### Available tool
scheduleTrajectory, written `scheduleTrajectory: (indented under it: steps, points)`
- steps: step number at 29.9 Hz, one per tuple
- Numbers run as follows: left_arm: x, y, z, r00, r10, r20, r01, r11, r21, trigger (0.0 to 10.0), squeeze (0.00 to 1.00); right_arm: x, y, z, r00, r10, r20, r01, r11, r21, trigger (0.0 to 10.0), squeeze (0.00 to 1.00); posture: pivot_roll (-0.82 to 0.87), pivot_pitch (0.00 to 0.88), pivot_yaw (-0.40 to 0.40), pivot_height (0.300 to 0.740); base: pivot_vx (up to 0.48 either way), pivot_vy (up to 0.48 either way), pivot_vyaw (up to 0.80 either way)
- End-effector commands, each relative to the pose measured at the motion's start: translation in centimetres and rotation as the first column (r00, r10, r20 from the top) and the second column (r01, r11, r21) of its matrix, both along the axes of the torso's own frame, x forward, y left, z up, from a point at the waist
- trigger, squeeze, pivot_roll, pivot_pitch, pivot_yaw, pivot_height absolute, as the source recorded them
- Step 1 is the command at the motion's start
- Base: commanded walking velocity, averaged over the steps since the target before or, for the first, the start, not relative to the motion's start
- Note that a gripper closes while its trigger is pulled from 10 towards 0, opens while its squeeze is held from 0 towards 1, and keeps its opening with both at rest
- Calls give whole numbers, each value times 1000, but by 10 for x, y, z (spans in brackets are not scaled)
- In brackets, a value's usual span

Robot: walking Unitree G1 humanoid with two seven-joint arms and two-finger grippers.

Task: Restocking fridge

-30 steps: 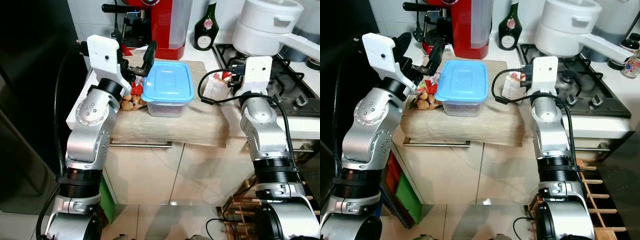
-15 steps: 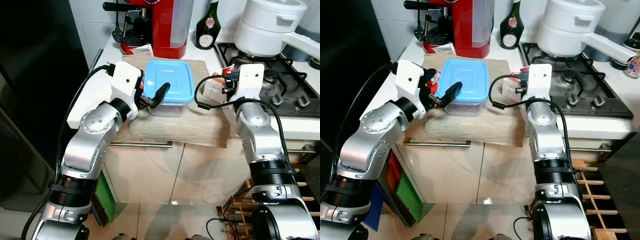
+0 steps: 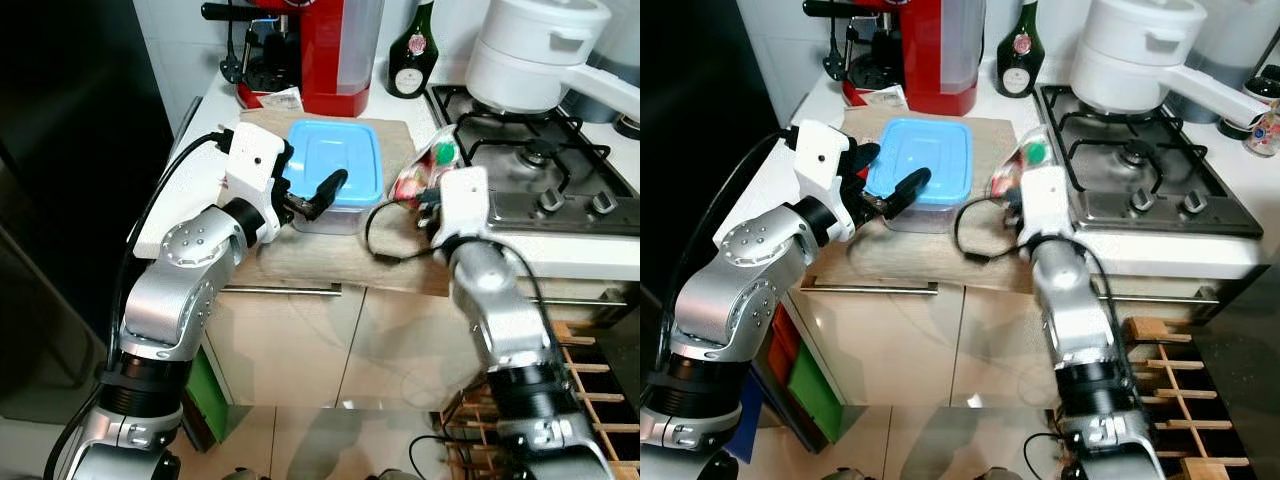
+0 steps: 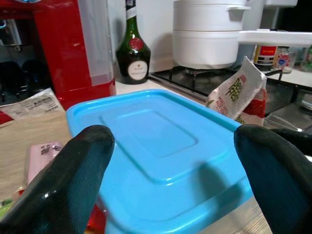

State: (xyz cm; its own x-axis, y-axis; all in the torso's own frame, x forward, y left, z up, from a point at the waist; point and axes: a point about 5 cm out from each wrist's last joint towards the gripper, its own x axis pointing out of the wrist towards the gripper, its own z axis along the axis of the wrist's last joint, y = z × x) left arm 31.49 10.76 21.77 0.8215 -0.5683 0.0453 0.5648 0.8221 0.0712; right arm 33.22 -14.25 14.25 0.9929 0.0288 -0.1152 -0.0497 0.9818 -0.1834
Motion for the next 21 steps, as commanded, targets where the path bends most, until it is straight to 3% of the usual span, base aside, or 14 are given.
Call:
scheduleTrajectory:
  steps: [1, 2, 3, 5, 7, 9, 12, 15, 18, 21]
  points:
    - [-1, -1, 10, 999, -9, 33, 9, 1000, -10, 10000, 0, -1, -3, 18, 996, -19, 88, 22, 999, -29, 10000, 0, -53, 0, -24, 740, 0, 0, 0]
    - [-1, -1, 12, 999, -11, 41, 12, 1000, -15, 10000, 0, -1, -4, 26, 990, -29, 135, 33, 999, -29, 10000, 0, -54, 0, -22, 740, 0, 0, 0]
    - [0, 0, 16, 997, 10, 71, -8, 1000, -21, 10000, 0, -3, -6, 43, 968, -35, 249, 45, 998, -35, 10000, 0, -54, 0, -20, 740, 0, 0, 0]
    - [0, -1, 22, 993, 18, 116, -15, 1000, -22, 10000, 0, -6, -9, 55, 939, -50, 341, 71, 996, -49, 10000, 0, -55, 0, -19, 740, 0, 0, 0]
    - [0, -1, 22, 993, 18, 116, -15, 1000, -22, 10000, 0, -6, -9, 55, 939, -50, 341, 71, 996, -49, 10000, 0, -55, 0, -19, 740, 0, 0, 0]
    - [0, -3, 25, 992, 12, 125, -8, 999, -36, 10000, 0, -6, -26, 66, 900, -157, 407, 174, 985, -6, 10000, 0, -58, 0, -13, 740, 0, 0, 0]
    - [0, -4, 24, 992, 18, 122, -13, 999, -43, 10000, 0, -1, -45, 67, 877, -245, 412, 274, 962, -11, 10000, 0, -60, 0, -11, 740, 0, 0, 0]
    - [0, -4, 24, 992, 19, 122, -14, 999, -45, 10000, 0, 0, -50, 67, 872, -269, 409, 302, 953, -16, 10000, 0, -60, 0, -10, 740, 0, 0, 0]
    - [1, -4, 24, 992, 21, 124, -15, 999, -47, 10000, 0, 4, -74, 73, 830, -350, 434, 383, 924, 11, 10000, 0, -55, 0, -9, 740, 0, 0, 0]
    - [1, -4, 24, 992, 22, 125, -16, 999, -46, 10000, 0, 6, -76, 77, 822, -350, 450, 380, 925, 26, 10000, 0, -54, 0, -7, 740, 0, 0, 0]
